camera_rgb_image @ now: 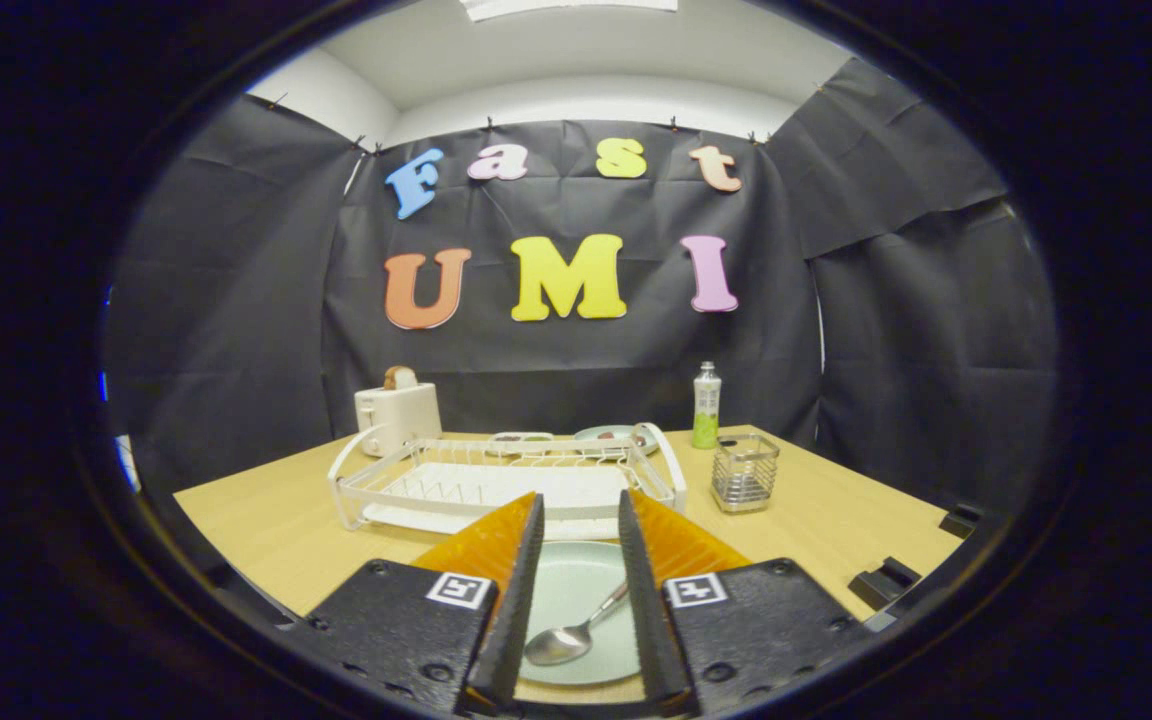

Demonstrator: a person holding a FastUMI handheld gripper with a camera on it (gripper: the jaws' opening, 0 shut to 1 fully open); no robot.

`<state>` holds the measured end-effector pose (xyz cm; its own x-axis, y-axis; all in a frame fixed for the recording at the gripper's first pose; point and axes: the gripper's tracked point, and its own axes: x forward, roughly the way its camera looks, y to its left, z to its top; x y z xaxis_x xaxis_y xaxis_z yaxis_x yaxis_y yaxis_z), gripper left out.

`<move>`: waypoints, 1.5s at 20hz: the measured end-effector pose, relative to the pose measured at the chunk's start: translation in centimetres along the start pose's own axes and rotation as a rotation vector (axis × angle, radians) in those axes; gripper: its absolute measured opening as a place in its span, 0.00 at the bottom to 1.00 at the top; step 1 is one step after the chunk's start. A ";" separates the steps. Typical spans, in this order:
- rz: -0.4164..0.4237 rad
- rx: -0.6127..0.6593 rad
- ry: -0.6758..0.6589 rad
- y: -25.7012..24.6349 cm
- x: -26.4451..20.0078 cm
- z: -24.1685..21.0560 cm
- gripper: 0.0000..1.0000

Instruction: Take the plate from the dish rack, then take the spoon from the basket and place it into the plate.

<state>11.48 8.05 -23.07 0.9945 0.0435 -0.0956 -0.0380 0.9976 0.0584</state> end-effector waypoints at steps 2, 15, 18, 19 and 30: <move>-0.001 0.018 -0.010 -0.6 -1.1 1.2 0.74; -0.088 -0.020 0.016 -7.7 -9.7 7.4 1.00; -0.074 -0.013 0.015 -8.2 -11.8 8.4 1.00; -0.061 -0.004 0.015 -8.2 -12.4 8.6 1.00; -0.024 -0.025 -0.024 -6.7 -15.0 10.2 1.00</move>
<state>-2.19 0.15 -11.94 0.9972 0.0181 -0.0730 -0.0158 0.9994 0.0319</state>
